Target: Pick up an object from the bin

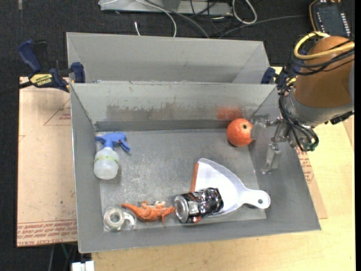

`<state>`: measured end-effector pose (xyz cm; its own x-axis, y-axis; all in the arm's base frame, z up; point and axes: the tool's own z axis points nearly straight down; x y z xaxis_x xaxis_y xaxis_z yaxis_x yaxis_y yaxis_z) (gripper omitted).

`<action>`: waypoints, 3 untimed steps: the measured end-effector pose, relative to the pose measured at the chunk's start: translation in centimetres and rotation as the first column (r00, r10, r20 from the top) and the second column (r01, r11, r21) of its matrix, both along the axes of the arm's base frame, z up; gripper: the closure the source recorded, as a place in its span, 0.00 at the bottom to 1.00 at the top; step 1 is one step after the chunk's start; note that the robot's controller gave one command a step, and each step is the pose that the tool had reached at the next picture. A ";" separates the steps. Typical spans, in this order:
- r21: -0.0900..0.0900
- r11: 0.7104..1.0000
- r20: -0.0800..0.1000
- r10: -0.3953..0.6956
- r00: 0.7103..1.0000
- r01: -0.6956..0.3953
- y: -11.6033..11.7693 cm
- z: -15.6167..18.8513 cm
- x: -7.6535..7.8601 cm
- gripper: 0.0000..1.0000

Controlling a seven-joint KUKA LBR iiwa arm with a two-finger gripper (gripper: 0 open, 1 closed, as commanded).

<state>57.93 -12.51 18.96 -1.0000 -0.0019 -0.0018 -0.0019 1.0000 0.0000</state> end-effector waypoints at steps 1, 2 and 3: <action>0.000 1.000 0.000 0.000 1.000 0.000 0.0 0.0 0.0 0.00; -0.002 1.000 0.011 -0.004 1.000 0.004 0.3 -1.6 -0.7 0.00; -0.006 0.936 0.011 0.352 0.936 -0.352 -1.7 -8.1 -3.1 0.00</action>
Offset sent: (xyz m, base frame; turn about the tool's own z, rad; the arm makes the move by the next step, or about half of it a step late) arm -0.0277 0.0123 -0.0562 0.0083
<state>54.79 -14.25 10.89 -0.9352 -0.3538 -0.0129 -0.3537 0.9353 -0.0061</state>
